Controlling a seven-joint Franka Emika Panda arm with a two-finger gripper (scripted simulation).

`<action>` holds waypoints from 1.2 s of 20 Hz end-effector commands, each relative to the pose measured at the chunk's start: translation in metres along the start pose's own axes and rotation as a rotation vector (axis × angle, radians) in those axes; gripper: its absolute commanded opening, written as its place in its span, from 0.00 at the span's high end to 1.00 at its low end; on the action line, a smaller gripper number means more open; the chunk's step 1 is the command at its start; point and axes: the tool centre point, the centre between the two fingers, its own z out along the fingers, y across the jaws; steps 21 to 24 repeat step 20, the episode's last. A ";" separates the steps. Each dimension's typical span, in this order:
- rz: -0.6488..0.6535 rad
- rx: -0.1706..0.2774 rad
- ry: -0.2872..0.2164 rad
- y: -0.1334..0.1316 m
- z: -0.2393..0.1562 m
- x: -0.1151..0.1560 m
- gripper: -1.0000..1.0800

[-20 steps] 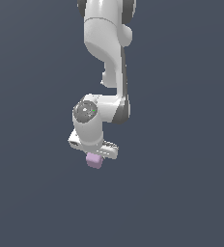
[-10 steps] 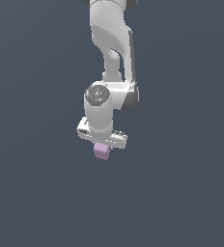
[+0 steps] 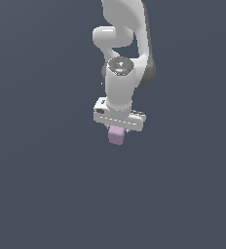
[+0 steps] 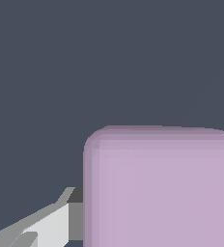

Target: Pick up the object and move it to a goal position.

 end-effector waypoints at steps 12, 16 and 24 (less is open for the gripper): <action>0.001 -0.001 0.001 -0.039 -0.051 -0.056 1.00; 0.001 -0.001 0.001 -0.042 -0.054 -0.059 1.00; 0.001 0.000 0.001 -0.041 -0.053 -0.057 1.00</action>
